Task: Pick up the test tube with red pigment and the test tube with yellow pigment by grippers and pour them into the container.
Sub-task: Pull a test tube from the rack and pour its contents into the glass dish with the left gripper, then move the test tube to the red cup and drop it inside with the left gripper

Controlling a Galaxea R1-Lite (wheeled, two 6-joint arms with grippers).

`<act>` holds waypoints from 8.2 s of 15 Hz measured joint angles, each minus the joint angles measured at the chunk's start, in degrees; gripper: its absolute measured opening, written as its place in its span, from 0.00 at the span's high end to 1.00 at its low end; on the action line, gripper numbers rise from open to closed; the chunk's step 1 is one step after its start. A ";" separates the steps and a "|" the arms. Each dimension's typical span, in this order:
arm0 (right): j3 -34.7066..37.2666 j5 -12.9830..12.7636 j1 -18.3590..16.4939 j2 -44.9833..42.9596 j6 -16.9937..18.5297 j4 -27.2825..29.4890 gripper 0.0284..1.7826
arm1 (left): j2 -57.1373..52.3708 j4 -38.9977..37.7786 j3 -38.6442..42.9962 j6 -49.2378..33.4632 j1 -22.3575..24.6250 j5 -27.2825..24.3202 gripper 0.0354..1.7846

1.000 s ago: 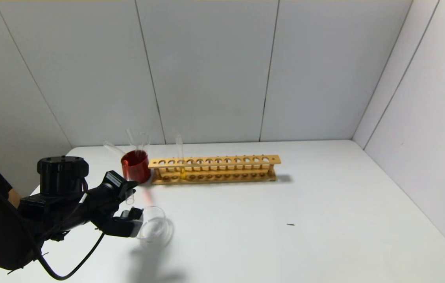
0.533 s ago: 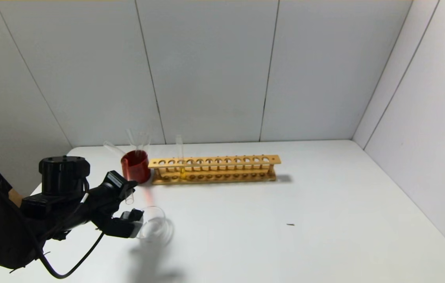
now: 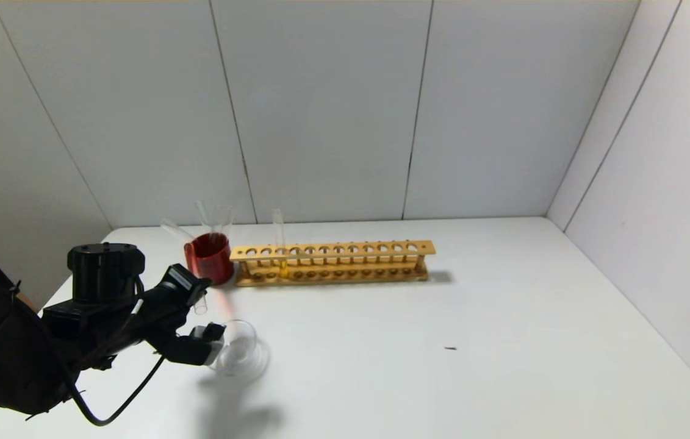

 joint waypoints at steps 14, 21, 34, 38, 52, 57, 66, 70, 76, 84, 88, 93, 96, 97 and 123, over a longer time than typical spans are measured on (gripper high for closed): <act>0.00 0.02 0.00 0.00 -0.02 0.02 0.02 | 2.76 -3.41 -0.24 3.19 -0.49 1.93 0.83; 0.00 0.02 0.00 0.00 -0.02 0.02 0.02 | 3.63 -5.36 -0.05 3.50 -1.34 3.56 0.83; 0.00 0.00 -0.02 0.00 0.00 0.00 0.02 | 3.08 -8.01 0.52 6.89 -2.15 4.74 0.83; 0.00 0.00 0.00 0.00 -0.02 0.02 0.02 | 2.39 -8.09 1.72 6.95 -2.82 5.88 0.83; 0.00 0.00 0.00 0.00 -0.02 0.02 0.02 | 1.60 -9.73 1.88 11.15 -3.28 6.12 0.83; 0.00 0.00 0.00 0.00 -0.02 0.02 0.02 | 1.26 -11.51 2.16 13.81 -3.28 6.92 0.83; 0.00 0.00 0.05 0.00 -0.02 0.02 0.02 | -1.16 -14.06 3.45 19.13 -3.36 6.91 0.83; 0.00 0.00 0.00 0.00 -0.02 0.00 0.02 | -2.54 -14.10 4.67 19.10 -4.00 6.83 0.83; 0.00 0.02 0.00 0.00 -0.02 0.00 0.02 | -3.64 -14.17 4.91 17.25 -3.94 7.06 0.83; 0.00 0.00 -0.02 0.00 -0.02 0.00 0.02 | -5.19 -13.64 6.42 -16.30 -3.25 22.15 0.83; 0.00 0.00 0.00 0.00 -0.02 0.02 0.02 | -5.61 -13.47 5.38 -37.33 -2.58 26.44 0.83; 0.00 0.02 -0.02 0.00 -0.02 0.00 0.02 | -5.60 -9.53 0.20 -60.32 -1.73 26.28 0.83; 0.00 0.00 0.00 0.00 0.00 0.02 0.02 | -5.50 -4.85 -5.58 -78.98 -2.58 25.89 0.83; 0.00 0.00 0.00 0.00 -0.02 0.02 0.02 | -5.63 -4.18 -6.80 -84.98 -2.73 25.73 0.83; 0.00 0.00 -0.02 0.00 -0.02 0.00 0.02 | 2.28 -7.63 -15.24 -122.82 0.99 18.54 0.83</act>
